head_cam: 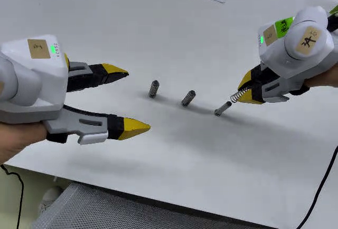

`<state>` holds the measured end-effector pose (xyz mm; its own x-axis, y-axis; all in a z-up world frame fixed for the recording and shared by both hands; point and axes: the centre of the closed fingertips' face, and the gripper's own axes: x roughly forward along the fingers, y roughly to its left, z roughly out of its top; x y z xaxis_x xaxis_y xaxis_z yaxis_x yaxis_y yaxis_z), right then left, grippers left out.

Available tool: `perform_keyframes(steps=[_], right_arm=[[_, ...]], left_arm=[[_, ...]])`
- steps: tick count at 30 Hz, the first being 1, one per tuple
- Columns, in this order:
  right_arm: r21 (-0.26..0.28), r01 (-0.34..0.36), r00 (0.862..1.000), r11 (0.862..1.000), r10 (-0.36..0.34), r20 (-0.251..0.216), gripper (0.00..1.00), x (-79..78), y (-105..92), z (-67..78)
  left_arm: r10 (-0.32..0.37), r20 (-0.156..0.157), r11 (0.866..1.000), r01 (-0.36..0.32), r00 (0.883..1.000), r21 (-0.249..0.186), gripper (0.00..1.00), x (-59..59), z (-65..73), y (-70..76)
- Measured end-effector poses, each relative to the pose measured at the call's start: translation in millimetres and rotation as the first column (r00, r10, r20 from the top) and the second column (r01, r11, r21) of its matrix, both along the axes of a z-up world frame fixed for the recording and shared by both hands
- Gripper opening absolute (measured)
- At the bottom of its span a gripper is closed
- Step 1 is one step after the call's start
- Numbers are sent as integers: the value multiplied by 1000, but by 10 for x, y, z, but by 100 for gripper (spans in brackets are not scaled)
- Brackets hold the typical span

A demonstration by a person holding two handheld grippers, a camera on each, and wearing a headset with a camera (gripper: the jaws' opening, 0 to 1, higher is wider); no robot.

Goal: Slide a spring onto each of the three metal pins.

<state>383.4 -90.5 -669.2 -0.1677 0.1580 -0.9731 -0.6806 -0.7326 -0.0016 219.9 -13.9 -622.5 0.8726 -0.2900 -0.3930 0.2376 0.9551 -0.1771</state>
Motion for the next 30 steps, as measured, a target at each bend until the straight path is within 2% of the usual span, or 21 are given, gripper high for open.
perform_keyframes(steps=[12,30], right_arm=[[-31,7,1000,1000,-7,-2,12,32,-21,-122],[-36,10,1000,999,-10,-2,12,7,-29,-215]], left_arm=[[4,4,1000,-4,1000,-12,65,4,-15,4],[3,10,1000,-3,1000,-28,64,26,-22,-8]])
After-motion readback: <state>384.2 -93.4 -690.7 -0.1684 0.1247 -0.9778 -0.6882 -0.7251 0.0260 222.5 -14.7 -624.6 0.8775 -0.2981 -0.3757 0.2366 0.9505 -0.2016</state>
